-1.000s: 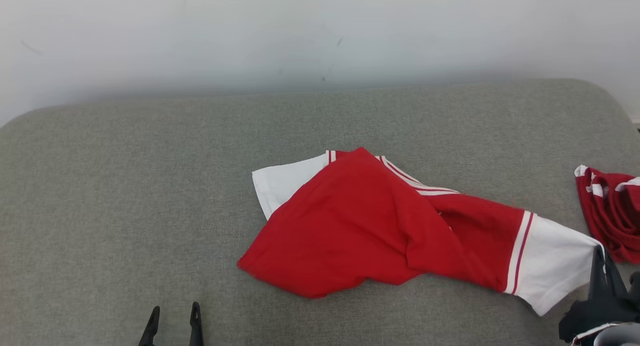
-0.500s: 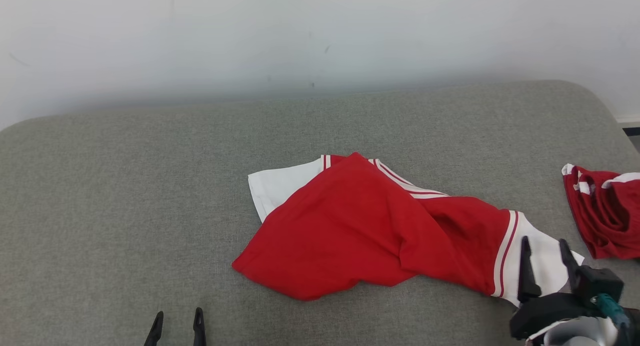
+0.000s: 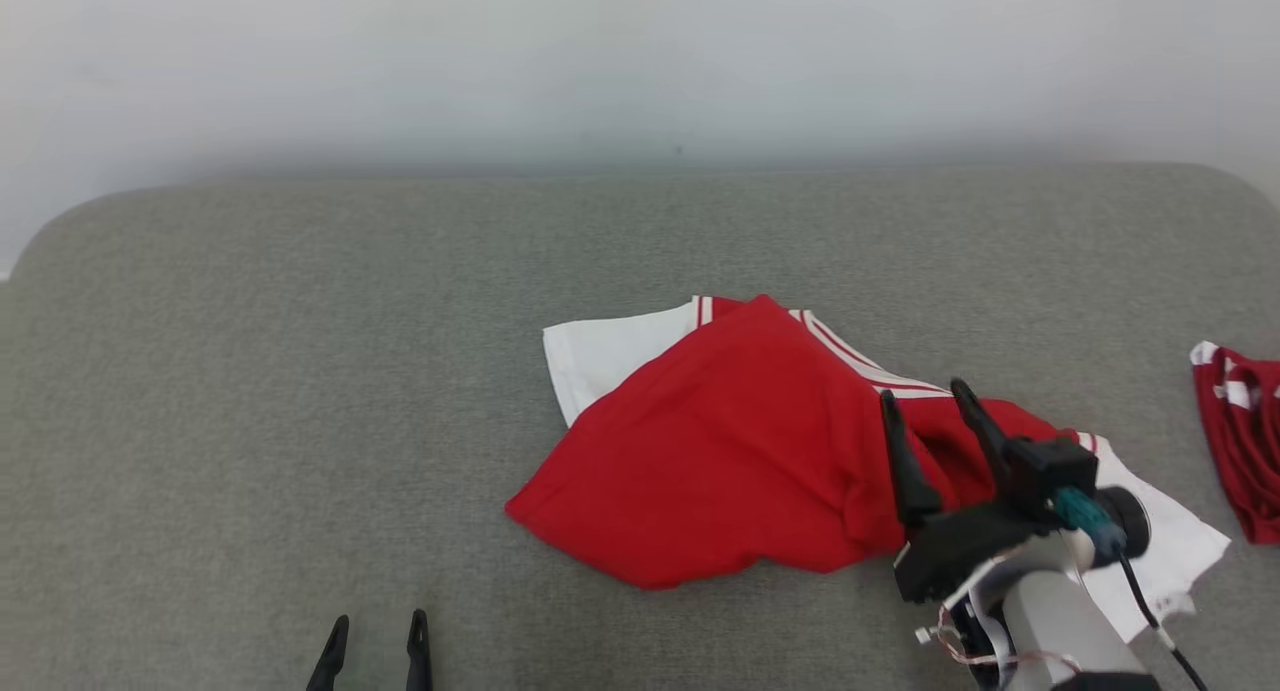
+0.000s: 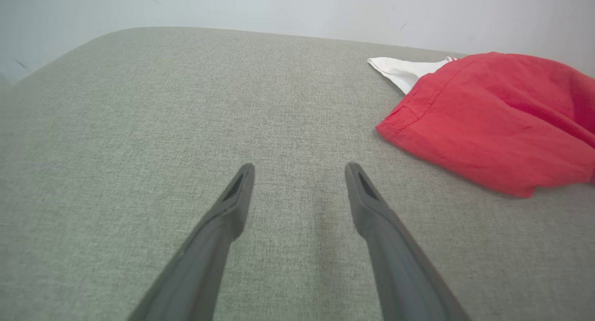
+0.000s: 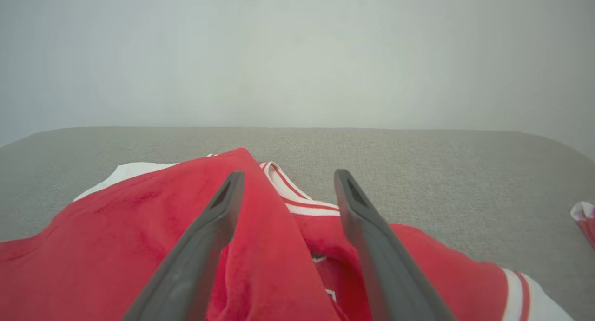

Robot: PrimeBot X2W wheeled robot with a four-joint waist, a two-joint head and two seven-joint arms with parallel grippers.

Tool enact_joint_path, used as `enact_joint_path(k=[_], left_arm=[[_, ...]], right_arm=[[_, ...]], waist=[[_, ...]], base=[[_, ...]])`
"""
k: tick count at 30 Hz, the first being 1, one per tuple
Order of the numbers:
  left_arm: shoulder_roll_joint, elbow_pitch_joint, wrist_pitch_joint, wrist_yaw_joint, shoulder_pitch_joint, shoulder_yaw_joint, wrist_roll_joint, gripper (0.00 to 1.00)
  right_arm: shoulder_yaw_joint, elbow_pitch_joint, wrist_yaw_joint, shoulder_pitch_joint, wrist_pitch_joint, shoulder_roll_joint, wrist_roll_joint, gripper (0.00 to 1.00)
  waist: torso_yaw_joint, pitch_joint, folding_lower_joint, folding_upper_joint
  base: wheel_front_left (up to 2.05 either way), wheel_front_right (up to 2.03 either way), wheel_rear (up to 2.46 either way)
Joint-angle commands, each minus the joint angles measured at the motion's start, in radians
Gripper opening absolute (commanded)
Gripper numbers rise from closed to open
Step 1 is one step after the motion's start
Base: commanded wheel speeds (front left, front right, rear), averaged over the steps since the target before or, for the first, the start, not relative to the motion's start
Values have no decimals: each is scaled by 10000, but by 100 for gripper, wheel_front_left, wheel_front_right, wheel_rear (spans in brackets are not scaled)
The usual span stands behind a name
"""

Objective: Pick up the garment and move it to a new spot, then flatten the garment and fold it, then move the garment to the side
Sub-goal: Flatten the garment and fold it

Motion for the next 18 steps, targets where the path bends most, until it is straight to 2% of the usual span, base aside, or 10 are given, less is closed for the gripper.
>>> enact_joint_path(k=[1, 8, 18], left_arm=[[-10, 18, -30, 12, -128, -9, -57, 100], [-12, 20, -29, 62, -288, -250, -176, 100], [-12, 73, -30, 133, -520, -559, -299, 100]], right_arm=[[115, 146, -29, -221, 2, -87, 58, 100], [773, 1856, -29, -1913, 39, -565, 395, 100], [1547, 3896, -29, -3779, 789, -798, 831, 100]], waist=[[335, 149, 0, -1], [1143, 589, 0, -1], [1697, 997, 0, -1]], base=[[0, 0, 0], [0, 0, 0], [0, 0, 0]])
